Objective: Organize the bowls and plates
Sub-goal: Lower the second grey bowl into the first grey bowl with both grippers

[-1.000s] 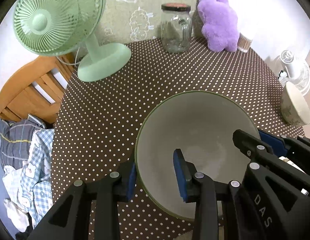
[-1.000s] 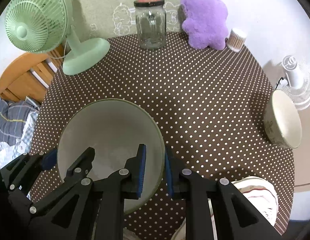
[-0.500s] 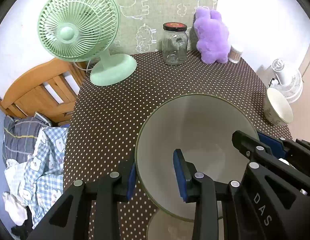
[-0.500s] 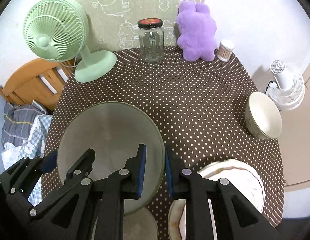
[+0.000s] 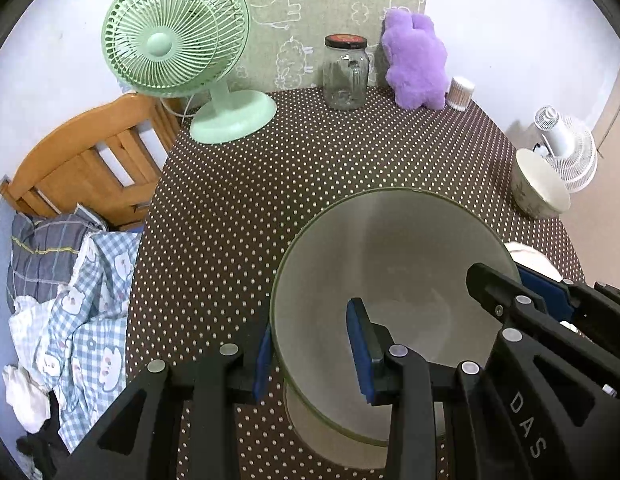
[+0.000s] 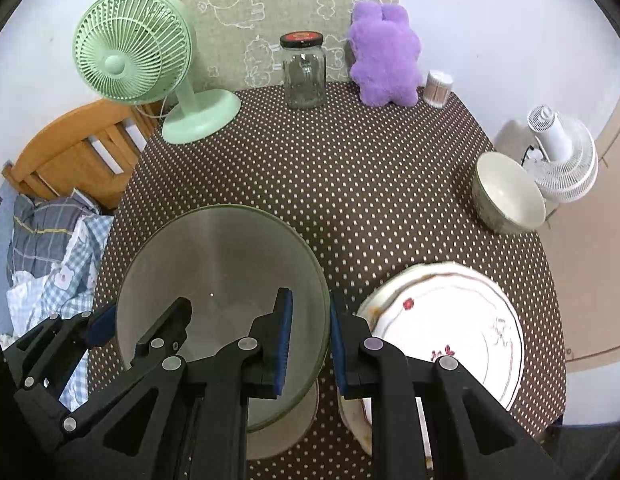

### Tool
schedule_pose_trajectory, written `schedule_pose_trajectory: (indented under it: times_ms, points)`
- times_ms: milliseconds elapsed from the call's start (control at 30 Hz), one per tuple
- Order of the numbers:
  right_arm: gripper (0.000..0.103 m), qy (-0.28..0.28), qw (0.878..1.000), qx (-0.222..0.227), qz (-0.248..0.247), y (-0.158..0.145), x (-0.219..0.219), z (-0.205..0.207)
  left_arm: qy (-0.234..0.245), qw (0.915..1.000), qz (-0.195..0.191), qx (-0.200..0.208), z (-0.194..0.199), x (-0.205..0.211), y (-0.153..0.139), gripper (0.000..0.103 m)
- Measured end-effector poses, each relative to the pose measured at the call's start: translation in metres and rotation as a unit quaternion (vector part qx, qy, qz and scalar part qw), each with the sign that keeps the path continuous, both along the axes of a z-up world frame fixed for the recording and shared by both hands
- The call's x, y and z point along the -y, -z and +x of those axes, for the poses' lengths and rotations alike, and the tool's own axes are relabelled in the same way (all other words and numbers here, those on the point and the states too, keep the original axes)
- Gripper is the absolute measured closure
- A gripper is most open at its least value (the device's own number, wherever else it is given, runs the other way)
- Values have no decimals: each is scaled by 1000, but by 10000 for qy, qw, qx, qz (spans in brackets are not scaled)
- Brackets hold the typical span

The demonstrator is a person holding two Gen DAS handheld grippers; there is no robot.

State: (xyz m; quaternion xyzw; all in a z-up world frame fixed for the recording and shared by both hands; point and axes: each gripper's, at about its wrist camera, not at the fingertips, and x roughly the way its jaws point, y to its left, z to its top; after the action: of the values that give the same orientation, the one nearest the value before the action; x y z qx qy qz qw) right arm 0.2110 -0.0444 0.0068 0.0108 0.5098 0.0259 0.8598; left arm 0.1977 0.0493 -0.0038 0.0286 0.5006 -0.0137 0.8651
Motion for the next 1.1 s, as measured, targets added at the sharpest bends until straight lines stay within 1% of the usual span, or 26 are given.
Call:
schedule_pose_trajectory:
  times_ms: [200,533,833,1000,1033,1100]
  points:
    - [82,38,9999,-135,49,13,-1,-17,59,9999,54,-126,-14,0,10,70]
    - [82,103,9991,-419,11,37,-3,-35,119,9991,-7,-414,-28,-2,35,70]
    - [82,153,9985,-514,65,46,-4,-36,139,9994,84,-290,-32,-4,37,70]
    - [82,120,9984,-553,86,49,-6,-36,57,9992,79,-381,-34,-7,41,70]
    - [82,104,9982,-575,96,50,-8,-36,52,9991,26,-416,-33,-9,42,70]
    - [82,94,9985,-531,14,50,-10,-35,53,9990,-9,-446,-32,-9,43,70]
